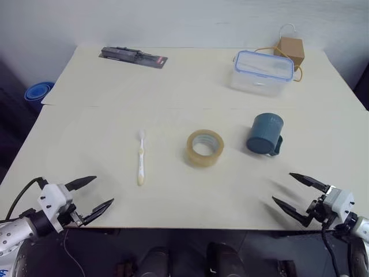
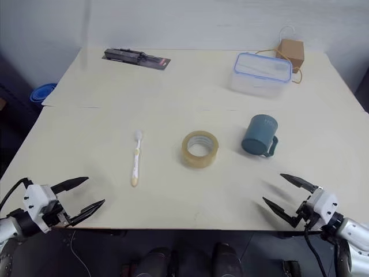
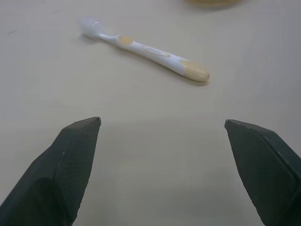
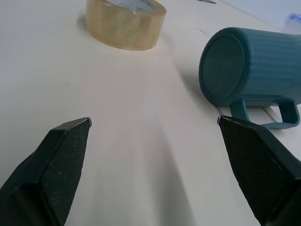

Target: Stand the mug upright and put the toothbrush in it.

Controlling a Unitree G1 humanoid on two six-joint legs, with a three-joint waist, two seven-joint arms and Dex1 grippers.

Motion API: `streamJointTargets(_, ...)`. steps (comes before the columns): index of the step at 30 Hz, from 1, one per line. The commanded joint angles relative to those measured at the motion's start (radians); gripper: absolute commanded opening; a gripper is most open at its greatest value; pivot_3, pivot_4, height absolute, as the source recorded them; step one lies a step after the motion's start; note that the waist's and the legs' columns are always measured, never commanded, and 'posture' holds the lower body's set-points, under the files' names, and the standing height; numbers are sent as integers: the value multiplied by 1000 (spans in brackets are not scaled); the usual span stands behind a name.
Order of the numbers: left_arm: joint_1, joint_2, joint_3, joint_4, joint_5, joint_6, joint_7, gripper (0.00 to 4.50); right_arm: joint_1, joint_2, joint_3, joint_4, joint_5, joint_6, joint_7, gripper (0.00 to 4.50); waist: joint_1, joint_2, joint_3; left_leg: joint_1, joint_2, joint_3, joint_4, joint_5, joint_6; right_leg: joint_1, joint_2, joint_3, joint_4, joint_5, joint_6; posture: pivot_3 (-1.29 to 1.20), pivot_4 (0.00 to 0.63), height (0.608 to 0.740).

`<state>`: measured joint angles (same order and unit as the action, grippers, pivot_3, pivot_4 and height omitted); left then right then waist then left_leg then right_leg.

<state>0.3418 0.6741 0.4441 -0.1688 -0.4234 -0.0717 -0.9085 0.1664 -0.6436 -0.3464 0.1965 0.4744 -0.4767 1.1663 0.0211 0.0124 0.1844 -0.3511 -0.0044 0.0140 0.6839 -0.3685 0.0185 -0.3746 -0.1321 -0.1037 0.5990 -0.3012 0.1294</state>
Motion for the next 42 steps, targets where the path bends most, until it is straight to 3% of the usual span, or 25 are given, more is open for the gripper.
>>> streamJointTargets(1,10,-2,6,-35,2,1,8,4481,-8,7,2,-14,17,4,2,4500,2,0,0,0,0,0,0,0,0,0,0,0,0,0,0,0,150,740)
streamJointTargets(15,-19,4,-11,-73,-37,83,5,4481,-15,11,38,-122,31,104,-25,4500,1,0,0,0,0,0,0,0,0,0,0,0,1,0,0,0,150,740)
streamJointTargets(20,-52,90,-28,-150,-127,249,-55,4481,18,19,35,-206,130,137,63,4500,3,0,0,0,0,-1,0,0,0,0,0,0,1,0,0,0,150,740)
streamJointTargets(22,-176,164,-77,-195,-179,382,-51,4481,29,33,22,-262,183,155,71,4500,8,0,0,0,0,-1,1,0,0,0,0,0,2,0,0,0,150,740)
streamJointTargets(25,-441,222,-207,-174,-148,467,-56,4481,36,59,8,-316,217,152,65,4500,15,1,1,-1,-1,-4,2,2,0,1,0,-1,3,0,0,0,150,740)
streamJointTargets(30,-851,135,-495,55,-5,470,-153,4481,67,77,10,-396,244,200,44,4500,4,4,0,0,-3,-3,1,2,-1,-1,1,0,6,1,1,0,150,740)
streamJointTargets(34,-1172,-84,-707,380,158,346,-230,4481,73,100,5,-399,211,174,21,4500,6,1,1,-2,-8,2,2,2,-1,-2,4,-1,6,1,1,0,150,740)
streamJointTargets(41,-1336,-242,-850,685,322,161,-352,4481,144,127,-39,-420,188,145,-25,4500,-1,0,2,-2,-7,10,1,3,0,-3,3,-1,5,1,1,0,150,740)
streamJointTargets(42,-1344,-258,-868,711,347,146,-354,4305,154,135,-47,-420,184,137,-36,4500,-1,0,2,-2,-7,11,1,3,0,-3,4,-1,5,1,1,0,150,740)
